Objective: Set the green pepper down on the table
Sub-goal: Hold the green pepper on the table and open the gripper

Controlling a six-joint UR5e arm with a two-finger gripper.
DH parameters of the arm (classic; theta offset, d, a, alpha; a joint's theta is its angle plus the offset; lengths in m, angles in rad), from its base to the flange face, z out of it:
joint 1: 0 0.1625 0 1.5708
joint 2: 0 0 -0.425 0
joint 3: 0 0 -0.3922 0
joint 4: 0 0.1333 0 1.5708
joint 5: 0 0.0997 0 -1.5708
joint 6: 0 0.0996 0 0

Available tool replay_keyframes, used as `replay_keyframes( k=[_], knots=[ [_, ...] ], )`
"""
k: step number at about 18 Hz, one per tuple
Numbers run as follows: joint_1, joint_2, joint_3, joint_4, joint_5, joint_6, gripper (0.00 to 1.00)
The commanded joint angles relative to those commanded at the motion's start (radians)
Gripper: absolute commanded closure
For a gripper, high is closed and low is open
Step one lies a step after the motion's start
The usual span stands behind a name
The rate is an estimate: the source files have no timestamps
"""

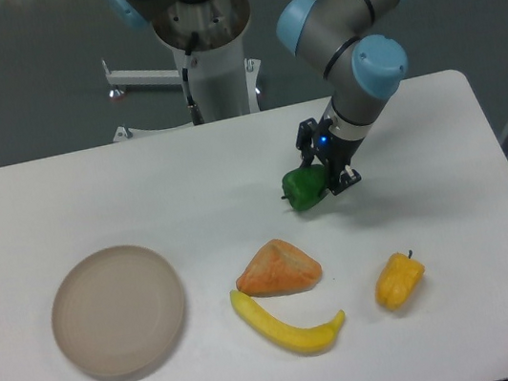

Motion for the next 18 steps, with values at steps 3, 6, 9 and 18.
replay_keyframes(
  k=[3, 6, 9, 18],
  knots=[
    [-0.002, 0.002, -0.003, 0.002, 0.0, 0.002, 0.59],
    [-0.003, 0.0, -0.003, 0.002, 0.0, 0.002, 0.58],
    [-0.003, 0.0, -0.005, 0.002, 0.0, 0.002, 0.58],
    [-0.009, 0.002, -0.005, 0.002, 0.0, 0.002, 0.57]
  ],
)
